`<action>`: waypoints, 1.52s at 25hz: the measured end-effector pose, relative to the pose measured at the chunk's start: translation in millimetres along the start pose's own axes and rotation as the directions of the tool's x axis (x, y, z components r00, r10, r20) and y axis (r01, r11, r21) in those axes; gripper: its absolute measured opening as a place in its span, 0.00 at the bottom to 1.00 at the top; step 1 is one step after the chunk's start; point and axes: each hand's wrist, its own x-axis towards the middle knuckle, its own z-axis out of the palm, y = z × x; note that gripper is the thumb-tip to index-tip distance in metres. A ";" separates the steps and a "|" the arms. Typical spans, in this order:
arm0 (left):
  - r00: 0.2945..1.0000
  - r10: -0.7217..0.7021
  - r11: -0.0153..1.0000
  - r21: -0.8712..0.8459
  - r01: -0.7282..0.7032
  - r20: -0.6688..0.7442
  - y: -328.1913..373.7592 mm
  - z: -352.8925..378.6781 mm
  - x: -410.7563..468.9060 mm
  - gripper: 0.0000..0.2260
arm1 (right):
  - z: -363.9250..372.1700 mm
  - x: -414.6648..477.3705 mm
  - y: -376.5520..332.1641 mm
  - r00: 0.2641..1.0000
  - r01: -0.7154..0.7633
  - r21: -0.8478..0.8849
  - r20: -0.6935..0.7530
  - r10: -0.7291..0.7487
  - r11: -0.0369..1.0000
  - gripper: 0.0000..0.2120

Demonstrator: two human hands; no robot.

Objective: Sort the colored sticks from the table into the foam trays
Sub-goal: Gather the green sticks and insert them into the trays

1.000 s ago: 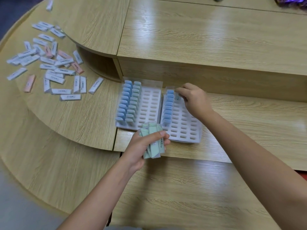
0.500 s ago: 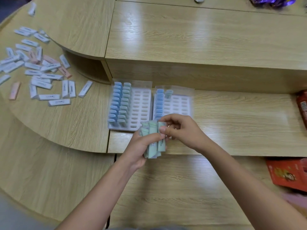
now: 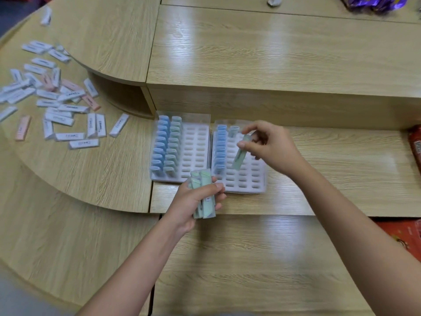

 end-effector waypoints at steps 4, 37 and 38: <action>0.999 0.002 1.000 -0.003 -0.002 0.032 -0.5 -1.5 0.0 0.15 | -0.9 36.4 9.2 0.997 -0.037 -0.420 -0.080 0.004 0.907 0.21; 0.996 -0.054 0.999 0.002 0.054 0.075 -3.8 -7.0 -3.2 0.14 | 32.1 56.3 25.3 0.961 0.238 -0.738 0.083 -0.265 0.632 0.08; 0.996 -0.053 0.999 0.003 0.053 0.072 -3.5 -7.0 -3.6 0.14 | 33.3 54.9 28.0 0.952 0.256 -0.737 0.081 -0.294 0.625 0.07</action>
